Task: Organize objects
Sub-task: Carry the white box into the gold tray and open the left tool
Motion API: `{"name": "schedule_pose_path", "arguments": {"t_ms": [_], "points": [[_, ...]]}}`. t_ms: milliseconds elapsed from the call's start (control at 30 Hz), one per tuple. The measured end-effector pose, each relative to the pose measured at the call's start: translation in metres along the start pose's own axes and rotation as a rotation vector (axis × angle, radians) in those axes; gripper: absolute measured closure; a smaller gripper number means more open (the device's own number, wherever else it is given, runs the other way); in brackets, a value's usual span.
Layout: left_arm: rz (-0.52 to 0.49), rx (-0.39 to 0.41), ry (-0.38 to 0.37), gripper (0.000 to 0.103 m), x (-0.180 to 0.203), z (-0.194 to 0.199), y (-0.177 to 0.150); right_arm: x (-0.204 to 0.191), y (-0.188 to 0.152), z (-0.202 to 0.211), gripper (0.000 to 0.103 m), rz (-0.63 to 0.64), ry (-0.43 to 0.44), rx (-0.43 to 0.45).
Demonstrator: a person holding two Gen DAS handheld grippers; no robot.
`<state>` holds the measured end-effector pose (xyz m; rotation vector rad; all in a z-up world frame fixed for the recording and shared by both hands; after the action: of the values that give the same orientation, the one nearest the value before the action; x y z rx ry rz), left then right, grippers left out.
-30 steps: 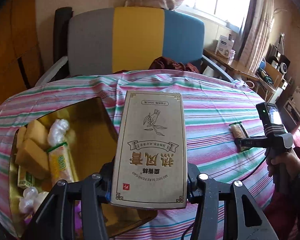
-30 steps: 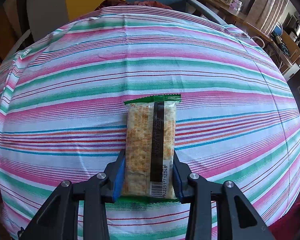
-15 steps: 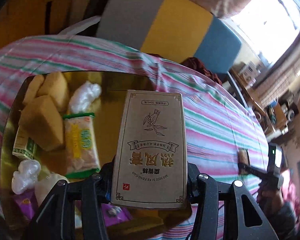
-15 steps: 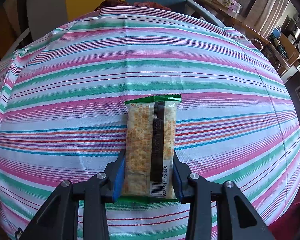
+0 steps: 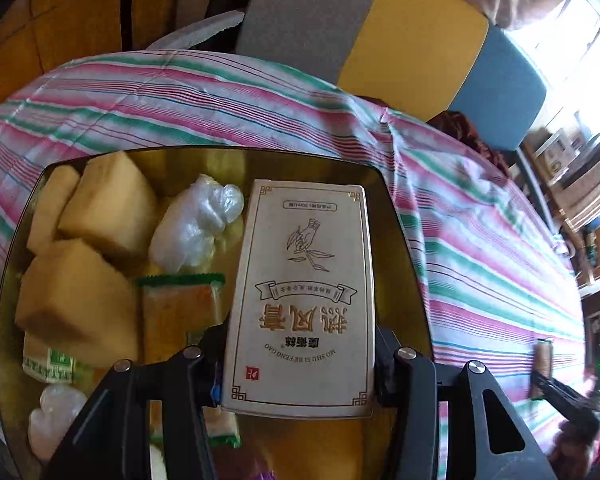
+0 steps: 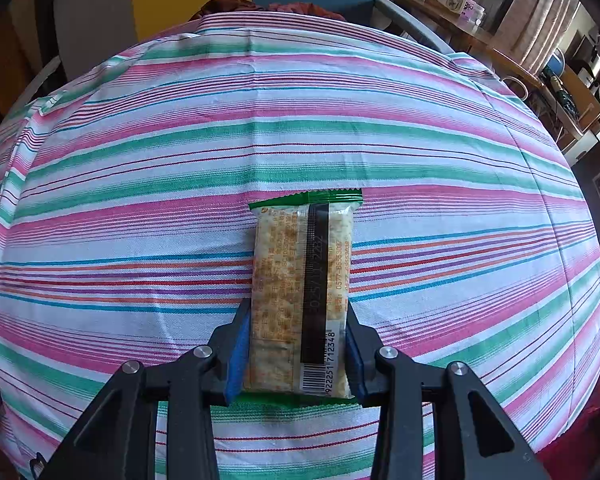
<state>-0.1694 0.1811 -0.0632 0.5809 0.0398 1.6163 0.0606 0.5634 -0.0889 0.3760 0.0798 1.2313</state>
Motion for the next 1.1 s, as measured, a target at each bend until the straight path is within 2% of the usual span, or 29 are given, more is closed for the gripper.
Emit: {"name": "schedule_pose_path", "arguments": {"t_ms": [400,600,700,833,933,1000,1100], "points": [[-0.015,-0.015,0.055,0.051,0.016,-0.031,0.009,0.001,0.0,0.001,0.063,-0.002,0.001,0.0],[-0.002,-0.018,0.055,0.051,0.014,-0.037,0.009,0.002,0.0,0.001,0.063,0.0,0.0,0.0],[-0.002,-0.021,0.038,0.046,0.014,-0.035,0.01,0.002,0.0,0.001,0.063,-0.001,0.001,0.0],[-0.021,0.005,0.012,0.039,0.015,-0.019,0.007,0.001,0.001,-0.001,0.063,0.004,-0.002,0.001],[-0.052,0.037,0.002,0.038,0.013,-0.001,0.003,0.001,0.001,-0.001,0.063,0.008,-0.003,0.003],[-0.069,0.067,-0.004,0.037,0.008,0.014,-0.001,0.001,0.001,0.0,0.063,0.012,-0.007,0.004],[-0.099,0.129,-0.004,0.031,-0.001,0.039,-0.012,-0.003,0.0,0.001,0.063,0.028,-0.023,0.008]]}}
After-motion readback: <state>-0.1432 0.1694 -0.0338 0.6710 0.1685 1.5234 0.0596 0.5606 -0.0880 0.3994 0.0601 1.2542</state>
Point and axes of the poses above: each gripper's, at about its wrist camera, not at the fingertips, and z roughly against the way its jaws point, x to its right, y to its top, the point moved 2 cm from there along -z, roughly the way its jaws point, and after that the axes turned 14 degrees about z, right-handed, at the moved point
